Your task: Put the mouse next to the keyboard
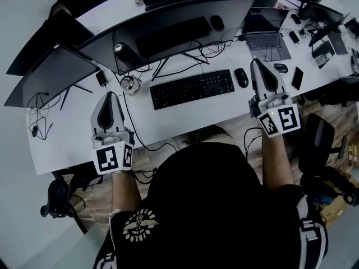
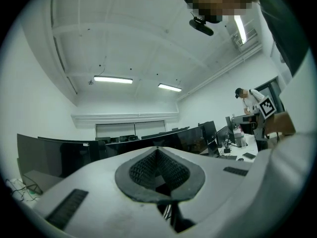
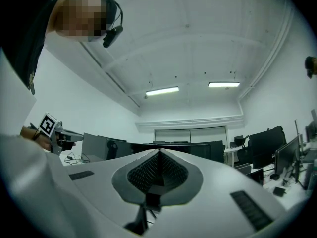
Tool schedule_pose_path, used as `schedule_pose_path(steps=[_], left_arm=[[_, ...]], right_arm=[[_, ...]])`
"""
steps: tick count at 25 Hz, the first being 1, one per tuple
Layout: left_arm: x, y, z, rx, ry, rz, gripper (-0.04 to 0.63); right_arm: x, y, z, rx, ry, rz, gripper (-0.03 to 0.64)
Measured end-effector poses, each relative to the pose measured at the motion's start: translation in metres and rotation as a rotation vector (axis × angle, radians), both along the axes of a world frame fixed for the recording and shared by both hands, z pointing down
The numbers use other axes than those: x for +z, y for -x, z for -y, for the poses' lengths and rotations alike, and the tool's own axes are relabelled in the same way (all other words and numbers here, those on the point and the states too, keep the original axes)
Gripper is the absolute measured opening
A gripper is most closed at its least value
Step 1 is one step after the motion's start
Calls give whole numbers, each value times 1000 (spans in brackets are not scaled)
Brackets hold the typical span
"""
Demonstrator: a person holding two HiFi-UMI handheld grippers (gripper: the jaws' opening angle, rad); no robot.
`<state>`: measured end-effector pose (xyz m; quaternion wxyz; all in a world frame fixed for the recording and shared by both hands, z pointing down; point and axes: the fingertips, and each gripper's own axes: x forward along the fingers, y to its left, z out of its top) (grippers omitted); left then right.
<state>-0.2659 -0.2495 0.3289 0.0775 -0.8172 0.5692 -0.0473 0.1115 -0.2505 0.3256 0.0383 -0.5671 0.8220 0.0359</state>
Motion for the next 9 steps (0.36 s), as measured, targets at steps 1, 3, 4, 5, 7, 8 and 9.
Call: schedule_pose_path(steps=[1, 3, 4, 5, 7, 8, 9], left_arm=[[0, 4, -2, -1, 0, -6, 2], [2, 10, -5, -5, 0, -15, 2], [3, 13, -7, -7, 2, -18, 2], [6, 16, -9, -8, 7, -19, 2], [10, 22, -12, -8, 17, -21, 2], [12, 24, -14, -8, 21, -22, 2], [14, 27, -15, -7, 25, -22, 2]], right_arm=[[0, 2, -1, 1, 1, -1, 1], [0, 6, -4, 2, 4, 0, 2], [1, 8, -5, 2, 7, 2, 2], [2, 11, -6, 2, 10, 5, 2], [3, 17, -9, 1, 15, 10, 2], [4, 20, -10, 1, 17, 12, 2], [4, 23, -11, 1, 19, 13, 2]])
